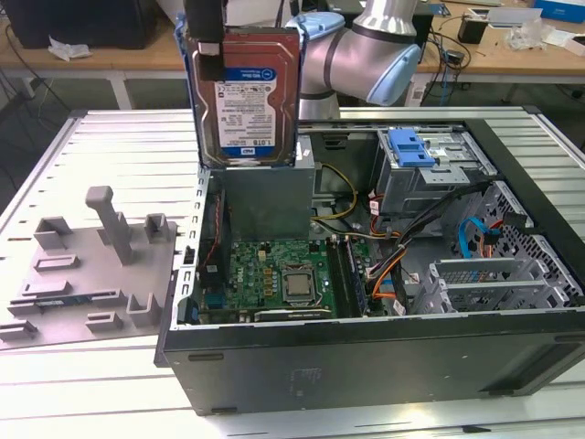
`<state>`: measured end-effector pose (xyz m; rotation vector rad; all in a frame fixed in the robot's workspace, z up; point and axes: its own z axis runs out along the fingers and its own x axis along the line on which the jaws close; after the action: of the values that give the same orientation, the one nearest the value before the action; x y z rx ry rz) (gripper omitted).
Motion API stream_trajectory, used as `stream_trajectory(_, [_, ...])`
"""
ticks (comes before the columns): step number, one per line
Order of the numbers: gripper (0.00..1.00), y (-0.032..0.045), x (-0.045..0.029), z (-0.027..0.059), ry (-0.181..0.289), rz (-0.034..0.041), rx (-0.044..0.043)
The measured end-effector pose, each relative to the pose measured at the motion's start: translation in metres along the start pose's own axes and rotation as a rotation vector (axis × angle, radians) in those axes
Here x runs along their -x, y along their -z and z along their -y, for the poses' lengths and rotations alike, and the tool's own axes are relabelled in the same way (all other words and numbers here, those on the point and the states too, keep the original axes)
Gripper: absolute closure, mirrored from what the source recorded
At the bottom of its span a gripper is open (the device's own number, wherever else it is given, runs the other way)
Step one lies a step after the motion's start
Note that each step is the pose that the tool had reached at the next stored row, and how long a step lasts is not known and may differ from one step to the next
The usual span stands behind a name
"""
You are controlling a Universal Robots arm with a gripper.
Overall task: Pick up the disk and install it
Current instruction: 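Pick up the disk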
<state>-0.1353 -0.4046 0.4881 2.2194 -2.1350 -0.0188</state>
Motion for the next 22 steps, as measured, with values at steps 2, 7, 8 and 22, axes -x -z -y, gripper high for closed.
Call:
stream_trajectory(2, [0.63, 0.0004, -0.0047, 0.0047, 0.000, -0.0001, 0.0008])
stream_trajectory(7, [0.63, 0.0010, -0.0158, 0.0168, 0.000, -0.0002, 0.0029])
stream_trajectory(8, [0.63, 0.0011, -0.0175, 0.0186, 0.000, -0.0002, 0.0032])
stream_trajectory(22, [0.63, 0.0017, -0.0520, 0.0519, 0.000, 0.0002, 0.0096])
